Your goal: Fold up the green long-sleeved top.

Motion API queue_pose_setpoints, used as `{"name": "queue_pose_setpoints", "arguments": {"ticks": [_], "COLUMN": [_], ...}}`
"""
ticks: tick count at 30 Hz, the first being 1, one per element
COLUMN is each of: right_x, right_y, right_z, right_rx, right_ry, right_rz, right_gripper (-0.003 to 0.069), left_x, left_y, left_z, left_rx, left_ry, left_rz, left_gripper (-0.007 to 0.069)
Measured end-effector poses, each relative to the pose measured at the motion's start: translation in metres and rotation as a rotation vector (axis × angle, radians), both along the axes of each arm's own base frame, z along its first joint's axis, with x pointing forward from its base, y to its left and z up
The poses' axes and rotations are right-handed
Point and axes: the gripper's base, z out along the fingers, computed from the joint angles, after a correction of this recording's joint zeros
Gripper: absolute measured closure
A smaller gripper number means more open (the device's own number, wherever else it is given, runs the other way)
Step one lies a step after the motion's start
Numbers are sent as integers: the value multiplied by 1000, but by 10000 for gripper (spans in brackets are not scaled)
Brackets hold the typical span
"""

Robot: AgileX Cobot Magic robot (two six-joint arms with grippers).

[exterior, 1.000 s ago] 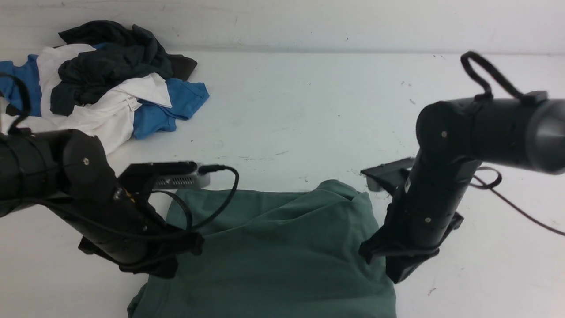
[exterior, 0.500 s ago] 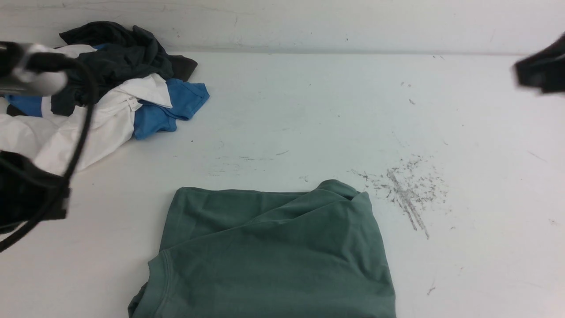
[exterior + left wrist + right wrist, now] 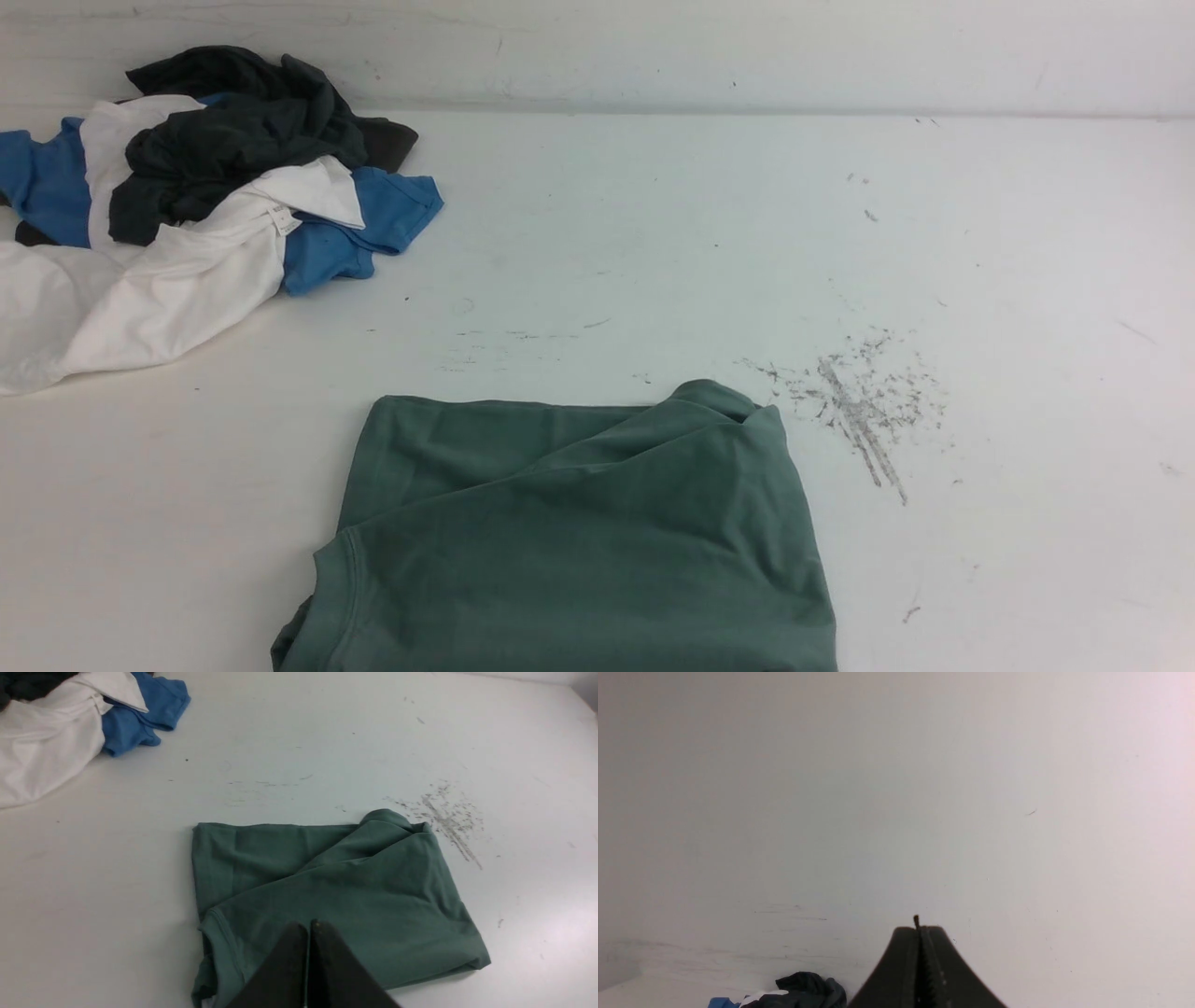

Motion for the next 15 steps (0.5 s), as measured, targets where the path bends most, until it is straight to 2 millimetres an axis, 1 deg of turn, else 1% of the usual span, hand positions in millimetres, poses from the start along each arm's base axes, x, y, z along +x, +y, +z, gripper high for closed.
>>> {"name": "queue_pose_setpoints", "arguments": {"ticks": [2,5,6,9,15], "right_x": [-13,-31,-34,-37,-37], "right_y": [-6,-14,-15,-15,-15], "right_z": [-5,-4,-3,-1,-1], "right_rx": [16,47,52,57,58], "right_ry": [-78,-199,-224,-257,-266], "right_rz": [-3,-2,-2,2,3], "right_gripper": [673,673,673,673,673], "left_x": [-1,-2,-2,-2,-3], "left_y": [-1,-2,-2,-2,-2], "left_z": [-1,-2,-3,-4,-4], "left_rx": [-9,-10,-8,-6,-8], "left_ry": [13,31,36,46,47], "left_rz": [-10,-18,-19,-22,-24], "left_gripper": [629,629,629,628,628]}}
